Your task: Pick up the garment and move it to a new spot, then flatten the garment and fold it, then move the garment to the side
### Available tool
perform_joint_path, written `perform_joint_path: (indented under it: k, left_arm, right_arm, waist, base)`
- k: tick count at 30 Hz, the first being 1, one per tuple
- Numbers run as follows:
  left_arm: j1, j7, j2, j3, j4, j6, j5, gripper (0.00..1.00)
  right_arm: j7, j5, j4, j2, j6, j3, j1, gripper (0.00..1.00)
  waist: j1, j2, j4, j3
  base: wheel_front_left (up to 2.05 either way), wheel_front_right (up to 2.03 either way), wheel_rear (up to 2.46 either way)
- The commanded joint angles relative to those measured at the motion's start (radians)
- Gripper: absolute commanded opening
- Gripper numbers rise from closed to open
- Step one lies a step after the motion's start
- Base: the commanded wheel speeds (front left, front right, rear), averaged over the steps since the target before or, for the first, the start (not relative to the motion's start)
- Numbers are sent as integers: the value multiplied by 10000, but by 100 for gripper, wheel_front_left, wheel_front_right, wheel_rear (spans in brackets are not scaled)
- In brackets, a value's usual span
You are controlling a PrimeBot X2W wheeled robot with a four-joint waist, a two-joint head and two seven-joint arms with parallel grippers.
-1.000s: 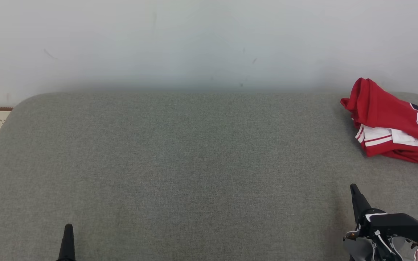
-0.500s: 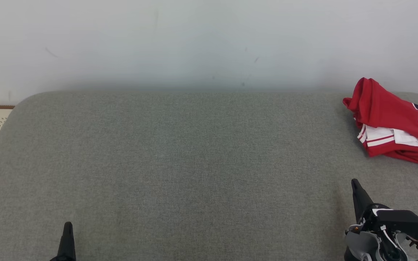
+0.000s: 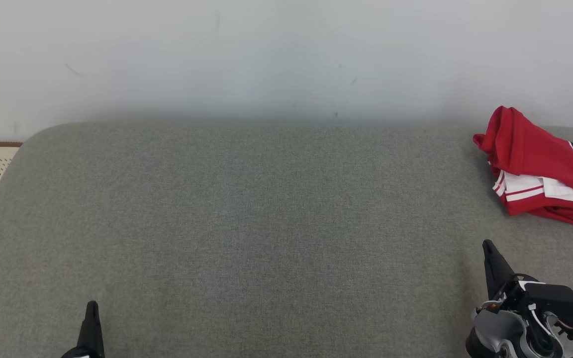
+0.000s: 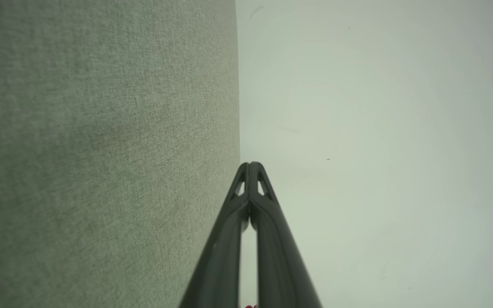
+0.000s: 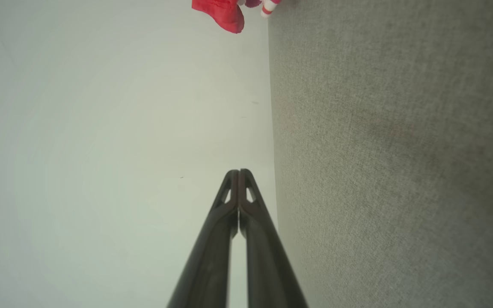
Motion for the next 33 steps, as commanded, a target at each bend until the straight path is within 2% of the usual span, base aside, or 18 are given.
perform_joint_path:
  k: [1, 33]
  left_arm:
    - [-177, 64, 8, 56, 47, -29, -250, 0]
    - [-123, 68, 9, 55, 60, -31, -313, 0]
  right_arm:
    - [97, 236, 52, -2, 4, -49, -170, 0]
    - [169, 153, 73, 82, 4, -181, -140, 0]
  waist:
    - [-1, 0, 8, 4]
    - [-1, 0, 14, 8]
  base:
    - [0, 0, 0]
    - [0, 0, 0]
